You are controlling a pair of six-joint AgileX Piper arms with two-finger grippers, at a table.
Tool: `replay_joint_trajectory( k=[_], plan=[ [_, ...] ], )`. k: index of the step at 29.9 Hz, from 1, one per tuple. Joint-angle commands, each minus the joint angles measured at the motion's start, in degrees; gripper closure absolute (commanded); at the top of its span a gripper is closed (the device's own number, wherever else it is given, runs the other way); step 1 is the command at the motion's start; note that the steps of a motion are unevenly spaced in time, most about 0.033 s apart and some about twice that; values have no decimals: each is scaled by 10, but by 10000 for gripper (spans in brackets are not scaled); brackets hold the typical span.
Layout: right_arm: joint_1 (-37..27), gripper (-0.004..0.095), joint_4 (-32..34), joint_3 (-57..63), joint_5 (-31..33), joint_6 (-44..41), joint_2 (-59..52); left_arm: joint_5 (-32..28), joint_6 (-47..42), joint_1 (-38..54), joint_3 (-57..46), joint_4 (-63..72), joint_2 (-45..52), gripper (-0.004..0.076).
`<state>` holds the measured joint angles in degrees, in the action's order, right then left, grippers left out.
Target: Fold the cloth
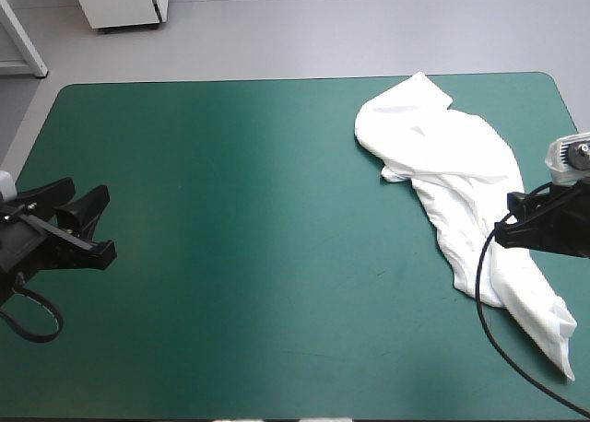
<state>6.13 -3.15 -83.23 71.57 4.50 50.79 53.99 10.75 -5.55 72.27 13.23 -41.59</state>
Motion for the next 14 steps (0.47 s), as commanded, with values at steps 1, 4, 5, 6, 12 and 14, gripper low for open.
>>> replay_joint_trajectory(
  k=[1, 4, 5, 6, 12, 14],
  plan=[
    [2, 426, -11, -15, -19, -11, 0, -21, -1, -1, 12, 27, -3, 396],
    [2, 426, -16, -5, -19, -12, 8, 1, -1, -1, 12, 36, -4, 395],
    [2, 426, -16, 0, -19, -12, 15, 8, -1, -1, 12, 35, -6, 395],
    [2, 425, -12, 3, -19, -12, 29, 13, -1, -1, 12, 34, -12, 395],
    [2, 368, -3, -36, -19, -12, 203, 17, 15, -1, 17, 31, -83, 395],
    [2, 361, -19, -77, -18, -14, 273, 39, 19, -1, 30, 31, -122, 395]
  ],
)
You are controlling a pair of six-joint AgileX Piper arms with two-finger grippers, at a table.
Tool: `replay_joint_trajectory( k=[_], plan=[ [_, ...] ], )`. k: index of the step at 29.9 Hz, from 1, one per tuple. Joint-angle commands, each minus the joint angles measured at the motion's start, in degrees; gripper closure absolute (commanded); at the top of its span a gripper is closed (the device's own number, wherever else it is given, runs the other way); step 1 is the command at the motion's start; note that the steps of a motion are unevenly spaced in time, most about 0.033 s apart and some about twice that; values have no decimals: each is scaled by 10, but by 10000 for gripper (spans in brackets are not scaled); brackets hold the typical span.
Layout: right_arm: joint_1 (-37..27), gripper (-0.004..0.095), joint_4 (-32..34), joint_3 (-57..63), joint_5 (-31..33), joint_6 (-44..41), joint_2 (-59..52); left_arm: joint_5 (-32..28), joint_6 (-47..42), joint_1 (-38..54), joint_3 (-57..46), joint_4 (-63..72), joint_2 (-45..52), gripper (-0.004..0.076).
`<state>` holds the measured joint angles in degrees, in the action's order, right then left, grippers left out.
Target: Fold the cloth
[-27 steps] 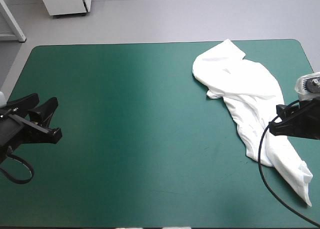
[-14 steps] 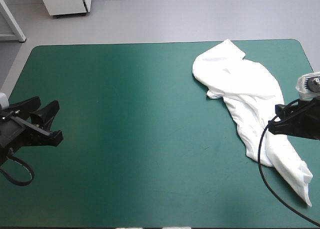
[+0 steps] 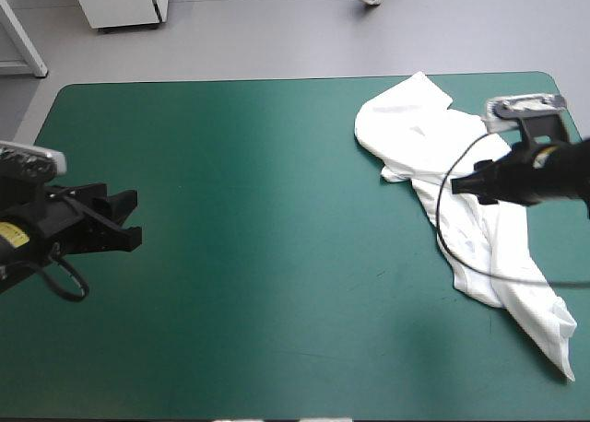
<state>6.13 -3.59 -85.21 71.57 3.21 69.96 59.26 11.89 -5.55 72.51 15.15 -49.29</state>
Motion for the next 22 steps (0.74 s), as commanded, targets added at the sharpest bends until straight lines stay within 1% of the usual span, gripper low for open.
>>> replay_joint_trajectory(
  k=[1, 4, 7, 10, 14, 20, 22],
  plan=[
    [2, 361, -26, -85, -18, 0, 119, -1, 12, -1, 38, 13, -64, 395],
    [2, 359, -48, -178, -18, 1, 217, 18, 23, -1, 67, 14, -109, 386],
    [1, 359, -47, -272, -18, 4, 301, 23, 34, -1, 95, 16, -144, 373],
    [-8, 359, -47, -326, -18, 4, 361, 30, 34, -1, 114, 20, -164, 363],
    [-46, 359, -48, -331, -18, 4, 394, 31, 34, -1, 118, 21, -168, 363],
    [-124, 357, -100, -302, -18, 22, 401, 17, 34, -1, 118, 28, -170, 363],
    [-139, 357, -113, -278, -18, 32, 401, 11, 34, -1, 118, 42, -173, 363]
  ],
)
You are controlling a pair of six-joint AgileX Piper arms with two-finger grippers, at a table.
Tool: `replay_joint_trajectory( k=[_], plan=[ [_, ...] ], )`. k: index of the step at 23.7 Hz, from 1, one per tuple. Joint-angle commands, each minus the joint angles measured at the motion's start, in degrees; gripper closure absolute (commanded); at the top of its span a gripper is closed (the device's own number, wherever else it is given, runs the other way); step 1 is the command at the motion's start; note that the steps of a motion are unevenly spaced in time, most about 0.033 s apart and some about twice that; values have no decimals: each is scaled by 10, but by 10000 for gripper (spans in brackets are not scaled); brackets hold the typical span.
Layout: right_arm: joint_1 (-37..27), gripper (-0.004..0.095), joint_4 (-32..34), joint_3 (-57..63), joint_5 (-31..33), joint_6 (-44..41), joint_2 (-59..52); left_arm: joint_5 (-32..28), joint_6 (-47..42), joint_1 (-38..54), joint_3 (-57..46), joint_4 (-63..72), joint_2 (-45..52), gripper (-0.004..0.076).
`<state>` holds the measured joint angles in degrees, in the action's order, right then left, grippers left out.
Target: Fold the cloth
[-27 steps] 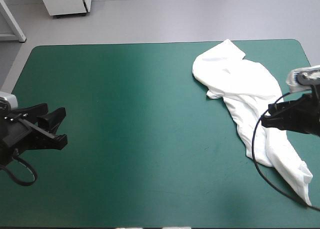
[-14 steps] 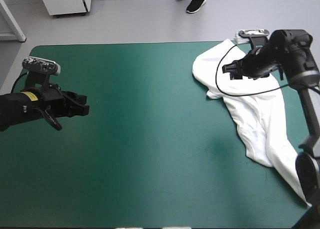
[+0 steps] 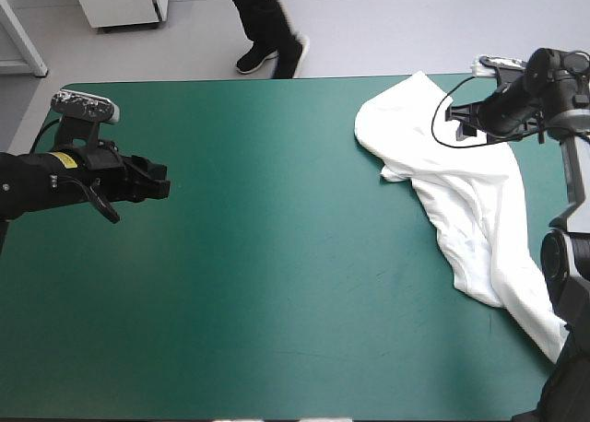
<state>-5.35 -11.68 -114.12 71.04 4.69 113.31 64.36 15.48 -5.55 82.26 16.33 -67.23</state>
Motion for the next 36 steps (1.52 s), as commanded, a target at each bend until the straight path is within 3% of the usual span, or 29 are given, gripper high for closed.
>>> replay_joint_trajectory(
  k=[1, 7, 17, 18, 19, 22, 29, 36],
  plan=[
    [-28, 357, -36, 25, -13, 18, -31, -44, 0, -1, 20, 32, 5, 363],
    [-25, 357, -45, 98, -13, 36, -15, -48, 3, -1, 20, 34, 1, 363],
    [22, 366, -19, 101, -24, 44, 84, -37, 16, -1, 20, 39, 1, 363],
    [28, 384, -14, 98, -20, 44, 89, -35, 16, -1, 20, 39, 1, 363],
    [40, 485, -14, 96, -17, 44, 94, -32, 16, -1, 20, 39, 1, 363],
    [71, 887, -24, 93, -13, 64, 98, -27, 16, -1, 20, 51, 2, 363],
    [177, 917, -87, 93, -13, 61, 98, -12, 16, -1, 20, 42, 41, 363],
    [324, 917, -95, 93, -13, 71, 98, 27, 8, -1, 20, 12, 72, 363]
  ],
)
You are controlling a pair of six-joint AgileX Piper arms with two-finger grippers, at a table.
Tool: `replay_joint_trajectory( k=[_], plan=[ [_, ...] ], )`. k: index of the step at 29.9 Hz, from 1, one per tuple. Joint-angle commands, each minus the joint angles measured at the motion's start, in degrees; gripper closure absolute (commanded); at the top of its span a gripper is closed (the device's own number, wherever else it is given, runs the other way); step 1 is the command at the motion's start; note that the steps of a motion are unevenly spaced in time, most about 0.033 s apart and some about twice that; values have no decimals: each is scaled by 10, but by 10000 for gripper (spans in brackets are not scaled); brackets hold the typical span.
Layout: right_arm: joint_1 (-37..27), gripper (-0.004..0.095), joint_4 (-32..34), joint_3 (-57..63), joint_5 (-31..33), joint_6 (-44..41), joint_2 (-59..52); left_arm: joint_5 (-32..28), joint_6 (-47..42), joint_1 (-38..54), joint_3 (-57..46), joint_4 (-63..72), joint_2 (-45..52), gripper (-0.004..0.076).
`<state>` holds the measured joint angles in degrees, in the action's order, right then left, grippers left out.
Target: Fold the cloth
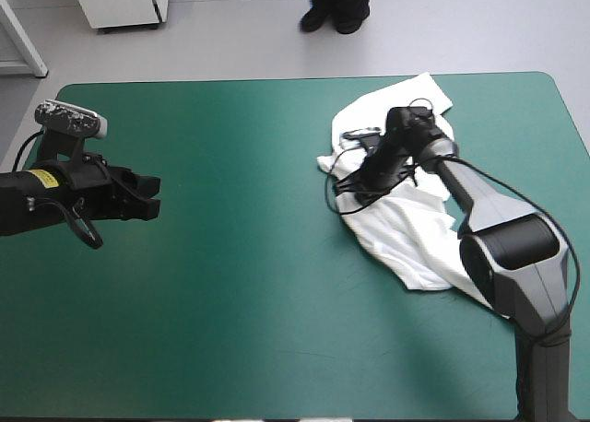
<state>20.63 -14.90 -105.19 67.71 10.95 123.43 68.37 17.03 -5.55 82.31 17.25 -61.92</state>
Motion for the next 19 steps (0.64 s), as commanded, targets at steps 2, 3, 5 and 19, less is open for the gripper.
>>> replay_joint_trajectory(
  k=[2, 3, 5, 19],
  plan=[
    [109, 918, -64, 4, 20, 8, -3, -6, -18, -1, 20, -4, 23, 363],
    [130, 918, -64, 4, 20, 8, -3, -1, -19, -1, 20, -9, 27, 363],
    [169, 917, -65, 4, 20, 8, -3, 7, -20, -1, 20, -11, 30, 363],
    [294, 917, -106, -39, 20, 27, -3, 16, -19, -1, 20, -3, 46, 367]
  ],
)
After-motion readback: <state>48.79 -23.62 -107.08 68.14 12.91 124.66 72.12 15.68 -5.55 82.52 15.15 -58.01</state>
